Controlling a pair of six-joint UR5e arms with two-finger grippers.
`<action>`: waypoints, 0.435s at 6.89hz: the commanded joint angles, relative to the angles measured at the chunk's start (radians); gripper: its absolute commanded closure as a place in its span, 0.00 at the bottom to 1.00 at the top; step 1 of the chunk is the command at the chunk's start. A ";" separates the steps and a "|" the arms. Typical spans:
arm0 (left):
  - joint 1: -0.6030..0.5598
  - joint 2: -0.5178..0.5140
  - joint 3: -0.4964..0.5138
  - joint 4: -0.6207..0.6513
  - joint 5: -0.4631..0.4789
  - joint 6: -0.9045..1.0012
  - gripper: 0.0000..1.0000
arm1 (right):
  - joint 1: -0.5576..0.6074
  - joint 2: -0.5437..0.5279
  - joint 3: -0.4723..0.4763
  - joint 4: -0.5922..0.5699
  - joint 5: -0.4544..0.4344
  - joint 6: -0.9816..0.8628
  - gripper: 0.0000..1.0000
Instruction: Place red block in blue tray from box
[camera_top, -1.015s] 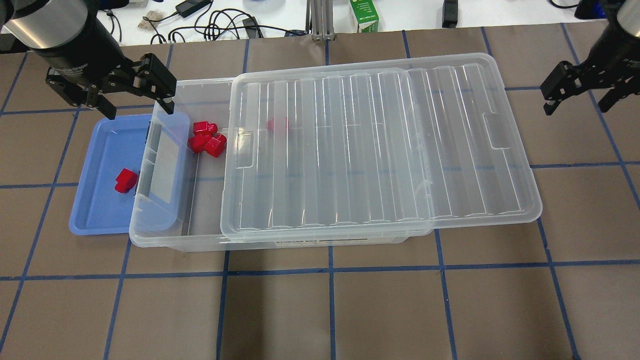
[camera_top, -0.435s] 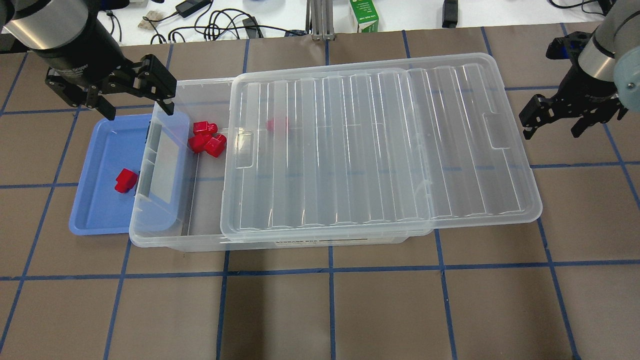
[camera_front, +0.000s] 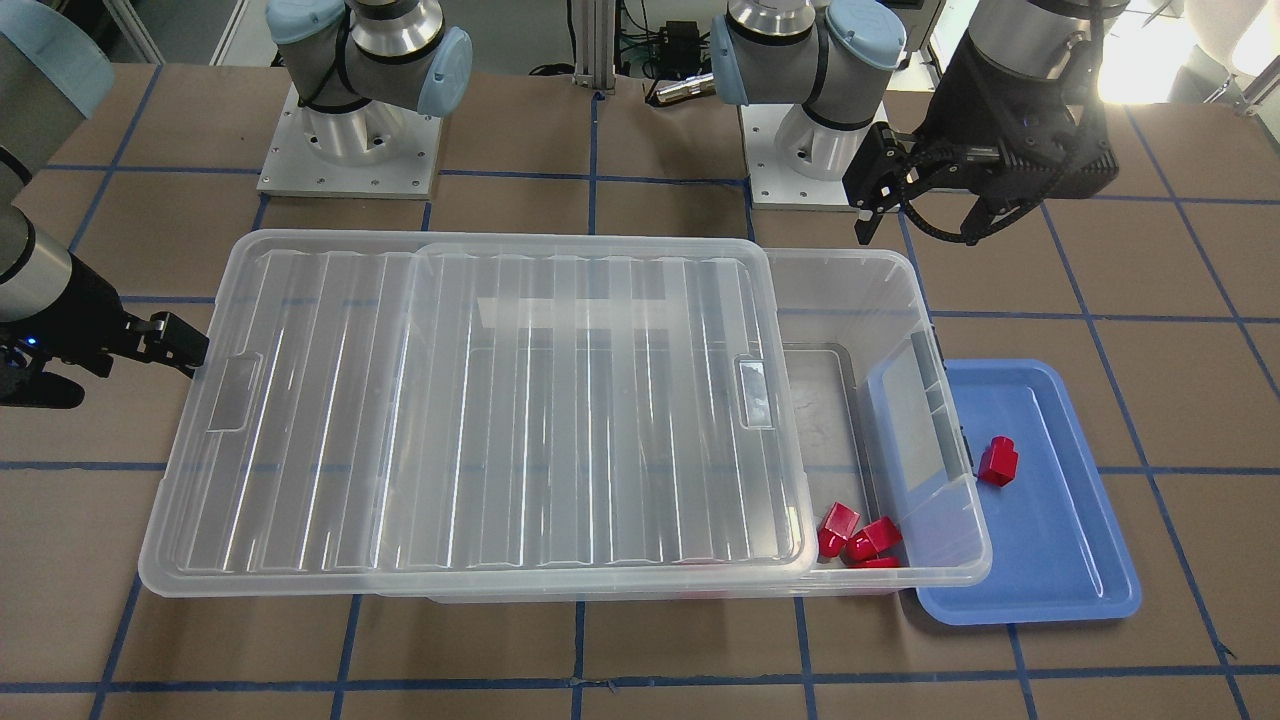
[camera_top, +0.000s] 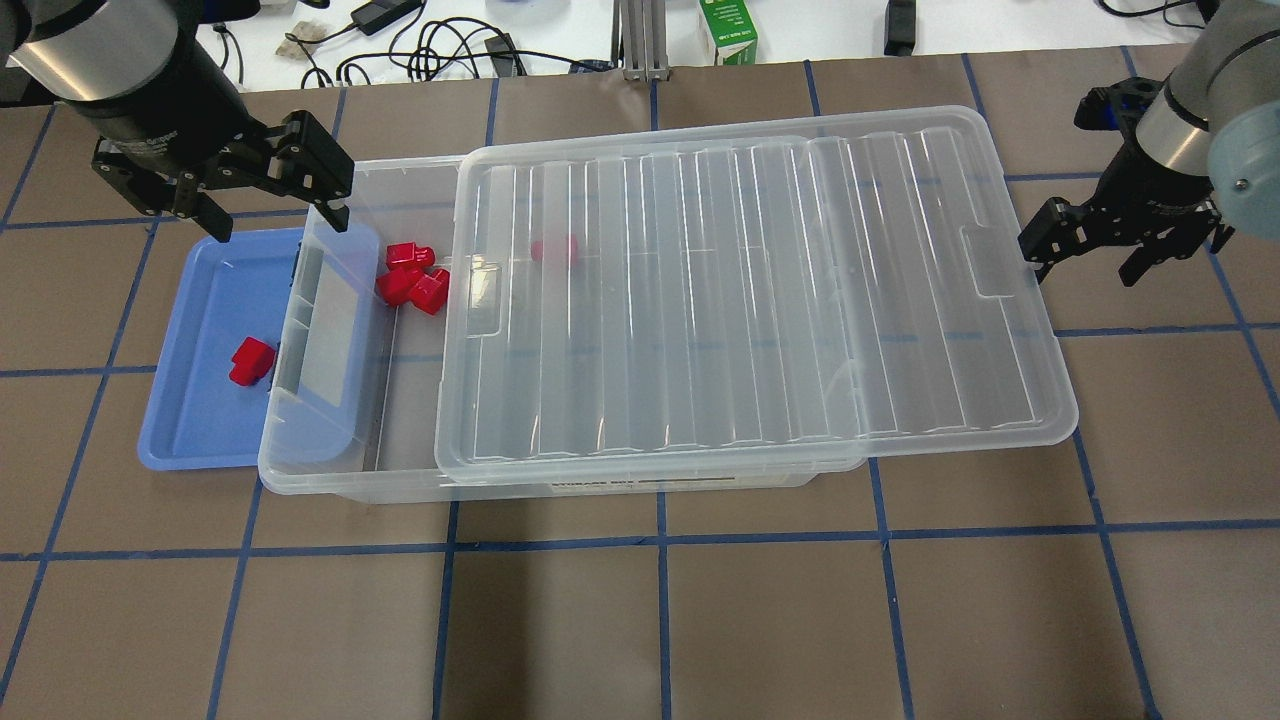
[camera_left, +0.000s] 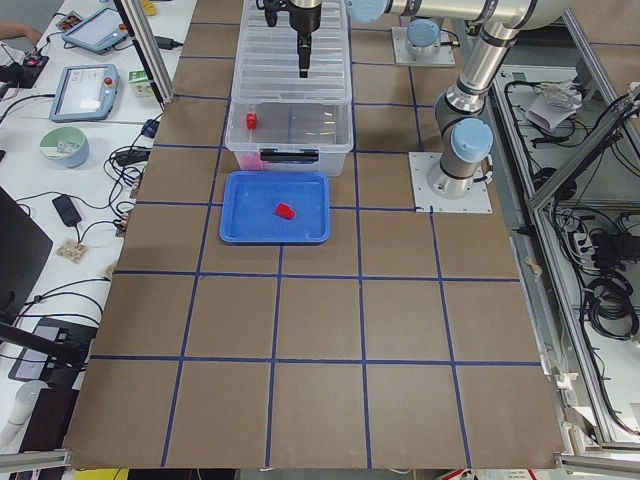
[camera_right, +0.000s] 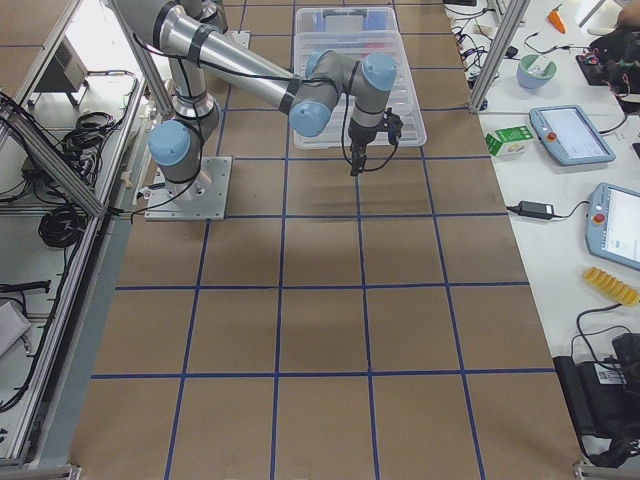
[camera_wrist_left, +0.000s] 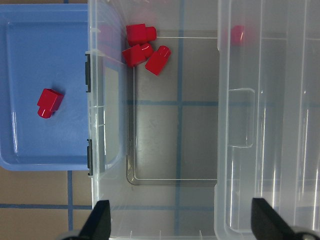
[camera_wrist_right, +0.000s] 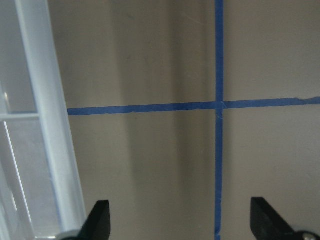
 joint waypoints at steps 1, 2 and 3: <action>0.000 0.001 0.000 0.002 0.000 0.000 0.00 | 0.069 -0.001 0.003 -0.003 0.047 0.048 0.01; 0.000 0.000 -0.002 0.002 0.002 0.000 0.00 | 0.114 -0.001 0.003 -0.018 0.046 0.081 0.01; 0.000 0.000 -0.003 0.004 0.000 0.000 0.00 | 0.149 -0.003 0.003 -0.020 0.046 0.128 0.02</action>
